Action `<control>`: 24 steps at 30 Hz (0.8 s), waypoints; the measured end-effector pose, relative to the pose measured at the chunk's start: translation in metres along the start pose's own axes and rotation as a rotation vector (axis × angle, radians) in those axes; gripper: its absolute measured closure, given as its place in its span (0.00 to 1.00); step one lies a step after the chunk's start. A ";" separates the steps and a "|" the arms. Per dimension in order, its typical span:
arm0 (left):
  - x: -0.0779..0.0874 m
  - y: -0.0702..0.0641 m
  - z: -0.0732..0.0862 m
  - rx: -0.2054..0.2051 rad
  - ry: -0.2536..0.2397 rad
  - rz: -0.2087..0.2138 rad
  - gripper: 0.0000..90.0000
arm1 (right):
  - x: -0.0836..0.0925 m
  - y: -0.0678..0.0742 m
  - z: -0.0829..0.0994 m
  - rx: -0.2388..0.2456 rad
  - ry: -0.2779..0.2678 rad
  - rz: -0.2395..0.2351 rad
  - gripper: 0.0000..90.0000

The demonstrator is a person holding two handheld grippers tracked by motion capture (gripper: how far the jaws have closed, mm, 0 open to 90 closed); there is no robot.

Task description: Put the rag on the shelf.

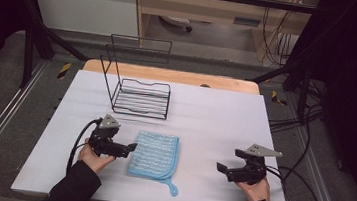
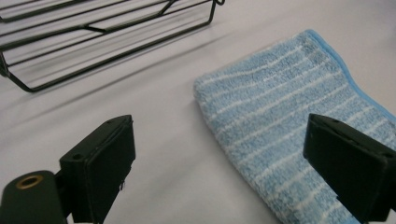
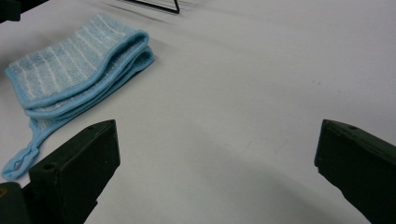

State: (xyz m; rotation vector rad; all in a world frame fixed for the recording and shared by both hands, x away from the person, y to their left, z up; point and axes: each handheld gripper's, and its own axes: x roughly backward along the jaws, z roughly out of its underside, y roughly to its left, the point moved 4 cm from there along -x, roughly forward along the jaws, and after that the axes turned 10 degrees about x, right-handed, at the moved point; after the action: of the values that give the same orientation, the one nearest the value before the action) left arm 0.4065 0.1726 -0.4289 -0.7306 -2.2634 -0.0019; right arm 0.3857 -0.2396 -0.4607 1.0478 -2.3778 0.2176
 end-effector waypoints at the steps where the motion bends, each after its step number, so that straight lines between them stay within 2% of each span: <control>1: -0.001 0.000 -0.001 -0.003 0.002 0.000 0.10 | 0.000 0.000 0.000 0.000 0.000 0.000 0.01; 6: -0.010 0.001 -0.011 0.003 -0.006 -0.001 0.09 | 0.000 0.000 0.000 0.000 0.002 0.001 0.01; 13: -0.028 0.005 -0.021 0.051 -0.002 -0.001 0.13 | 0.000 0.000 0.000 -0.001 0.004 0.000 0.01; 16: -0.036 0.008 -0.021 0.070 0.006 0.009 0.22 | -0.001 0.000 0.000 0.000 0.006 0.000 0.01; 17: -0.039 0.009 -0.021 0.078 0.010 0.012 0.22 | -0.001 0.000 0.000 0.000 0.006 0.000 0.01; 19: -0.047 0.011 -0.019 0.081 0.023 0.013 0.28 | -0.001 0.000 0.000 0.000 0.007 0.000 0.01; 20: -0.050 0.011 -0.018 0.081 0.031 0.015 0.34 | -0.002 0.000 0.001 0.001 0.010 -0.001 0.01; 23: -0.059 0.013 -0.015 0.076 0.050 0.009 0.40 | -0.002 0.000 0.000 0.002 0.012 -0.001 0.01; 24: -0.061 0.013 -0.015 0.081 0.051 0.013 0.46 | -0.003 0.000 0.000 0.000 0.010 -0.002 0.01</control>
State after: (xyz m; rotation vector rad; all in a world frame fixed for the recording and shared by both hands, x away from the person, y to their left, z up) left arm 0.4565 0.1496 -0.4610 -0.6941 -2.1970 0.0763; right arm 0.3871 -0.2379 -0.4623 1.0470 -2.3674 0.2210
